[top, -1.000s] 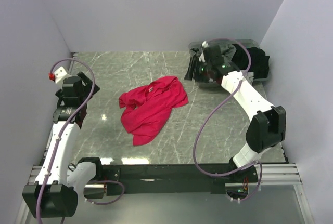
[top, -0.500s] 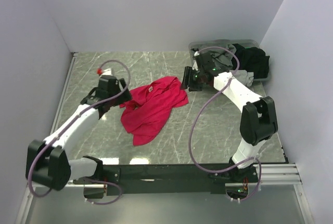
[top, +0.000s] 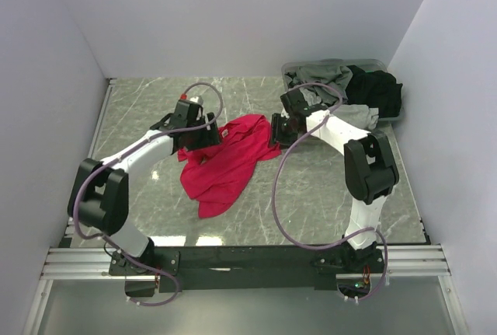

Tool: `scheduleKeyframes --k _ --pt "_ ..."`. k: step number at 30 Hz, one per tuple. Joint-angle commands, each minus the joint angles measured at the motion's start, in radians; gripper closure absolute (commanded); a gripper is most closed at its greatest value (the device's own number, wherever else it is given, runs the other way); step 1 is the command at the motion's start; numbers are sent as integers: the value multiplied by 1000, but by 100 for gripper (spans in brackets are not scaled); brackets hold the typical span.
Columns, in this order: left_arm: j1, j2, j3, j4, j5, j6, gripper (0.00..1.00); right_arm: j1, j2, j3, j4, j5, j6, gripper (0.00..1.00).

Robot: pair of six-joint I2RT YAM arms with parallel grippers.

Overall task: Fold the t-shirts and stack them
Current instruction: Flatten the tshirt out

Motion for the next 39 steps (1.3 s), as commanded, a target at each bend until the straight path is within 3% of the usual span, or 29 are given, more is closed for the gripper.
scheduleKeyframes --k 1,15,32,35,39 --pt "-29 43 66 -13 47 15 23 8 6 -7 -2 59 1 49" --pt "-64 212 158 -145 -52 -9 30 8 55 15 -22 105 9 53" --pt "-73 269 167 -168 -194 -34 43 8 162 90 -7 91 -2 58" --pt "-73 266 168 -168 -210 -42 46 8 176 104 -8 93 -9 66" --pt "-73 250 171 -165 -236 -49 48 8 195 133 -25 84 -20 96"
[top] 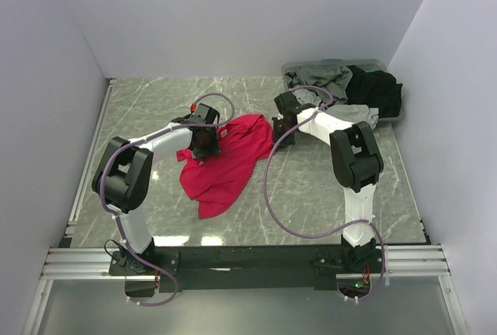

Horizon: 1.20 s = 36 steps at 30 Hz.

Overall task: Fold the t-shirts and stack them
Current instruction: Flatten the tshirt out

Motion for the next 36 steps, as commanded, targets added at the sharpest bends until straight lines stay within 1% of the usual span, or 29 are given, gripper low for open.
scheduleKeyframes --k 1,10,17,24,27,28,29,30,31,34,35,36 --pt "-3 -12 36 1 -58 -15 48 6 21 44 -13 7 -12 99" --pt "-1 -26 72 -5 -131 -15 47 6 20 64 -28 13 -23 100" --pt "-1 0 87 -33 -150 -15 50 6 24 78 -39 14 -29 100" --pt "-1 -2 50 12 -76 -6 51 6 24 79 -39 18 -32 100" --pt "-1 4 46 32 -26 3 58 6 26 84 -40 11 -32 100" --pt "-1 6 46 36 -12 6 70 6 26 85 -42 1 -32 100" --pt "-1 11 46 36 4 5 78 6 27 95 -42 -7 -34 100" --pt "6 12 55 35 16 -6 94 6 23 99 -51 -24 -34 100" --pt "12 11 61 32 27 -11 100 5 20 105 -54 -30 -34 100" --pt "58 -26 89 20 60 -34 99 6 -26 118 -62 -39 -34 100" --pt "75 -64 95 19 73 -41 99 5 -42 133 -65 -38 -35 100" --pt "116 -86 105 22 106 -49 100 5 -68 142 -73 -36 -38 100"
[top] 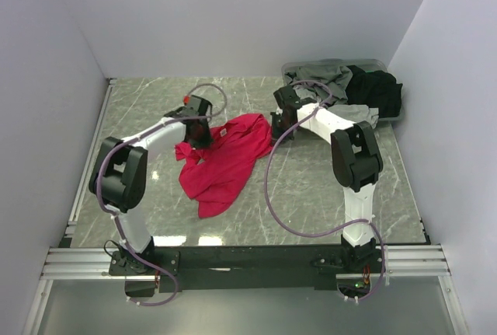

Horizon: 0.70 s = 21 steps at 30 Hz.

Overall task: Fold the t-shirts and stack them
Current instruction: Flatten the tshirt out

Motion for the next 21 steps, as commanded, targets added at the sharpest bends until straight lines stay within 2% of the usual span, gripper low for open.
scheduleKeyframes --k 1,5,14,21 --pt "94 -105 59 23 85 -49 100 2 -93 74 -35 -8 -19 100" --pt "191 -229 71 54 158 -72 100 -20 -156 166 -85 -5 -19 100" --pt "361 -416 198 -17 279 -76 100 -115 -299 437 -192 -8 1 100" --pt "472 -521 384 -55 349 -70 100 -135 -449 619 -165 137 -63 100"
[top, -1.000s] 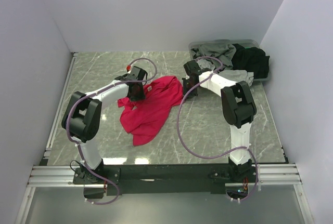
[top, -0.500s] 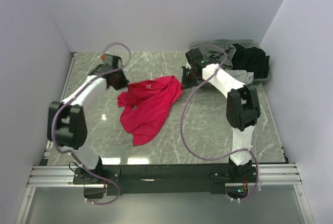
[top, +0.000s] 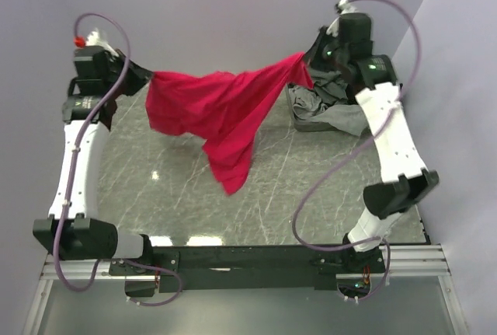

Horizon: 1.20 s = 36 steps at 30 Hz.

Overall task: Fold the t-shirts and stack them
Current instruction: Flatten the tshirt out

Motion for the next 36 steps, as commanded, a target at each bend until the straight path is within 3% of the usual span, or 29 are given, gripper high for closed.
scheduleKeyframes --k 1,9,14,21,26,29,30,31,33,34,36 --pt "45 -89 108 6 59 -5 100 4 -121 89 54 96 -49 100" --pt "91 -247 183 69 35 -84 100 4 -331 40 312 247 -120 100" --pt "96 -304 199 99 -30 -123 100 3 -332 122 400 248 -147 100" --pt "117 -231 93 86 8 -163 100 3 -165 170 475 193 -156 100" --pt "182 -86 -93 301 137 -199 100 -6 108 252 493 119 -118 100" --pt "191 97 -81 347 203 -172 86 -25 306 372 452 109 -74 99" --pt "191 145 -64 346 217 -152 80 -28 351 404 441 101 -63 93" --pt "191 236 -42 330 208 -138 65 -34 387 446 423 101 -57 65" --pt "191 307 16 292 205 -109 41 -49 463 455 392 79 -37 40" --pt "188 344 30 280 182 -98 36 -52 471 436 380 84 -34 28" --pt "185 354 33 257 168 -69 29 -52 442 377 366 96 -43 22"
